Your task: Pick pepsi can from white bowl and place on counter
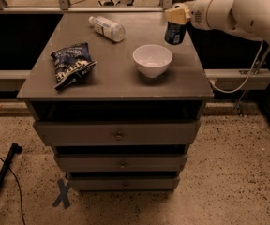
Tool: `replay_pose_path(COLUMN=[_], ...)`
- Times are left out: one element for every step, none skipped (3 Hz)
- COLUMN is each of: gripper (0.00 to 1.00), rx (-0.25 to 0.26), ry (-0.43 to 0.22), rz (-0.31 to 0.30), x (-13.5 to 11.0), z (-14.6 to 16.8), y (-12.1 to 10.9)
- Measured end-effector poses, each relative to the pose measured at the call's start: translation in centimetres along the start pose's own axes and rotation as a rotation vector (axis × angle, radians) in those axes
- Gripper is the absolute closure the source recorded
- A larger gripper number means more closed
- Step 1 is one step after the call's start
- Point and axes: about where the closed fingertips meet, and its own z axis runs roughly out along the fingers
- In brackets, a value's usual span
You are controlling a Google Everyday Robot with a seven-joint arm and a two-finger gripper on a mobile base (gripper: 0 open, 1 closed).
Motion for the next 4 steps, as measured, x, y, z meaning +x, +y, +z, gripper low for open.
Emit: replay_pose_path(gripper=[0.62,0.31,0.08,0.00], rx=[0.007,0.004,0.004,-0.010], ry=[0.001,0.000,0.016,0.063], rz=[0.046,0.053,0.038,-0.070], x=[2.7,5.4,6.6,6.0], z=[0.5,1.1,1.2,0.8], y=[-1.0,-1.8,-2.1,-2.1])
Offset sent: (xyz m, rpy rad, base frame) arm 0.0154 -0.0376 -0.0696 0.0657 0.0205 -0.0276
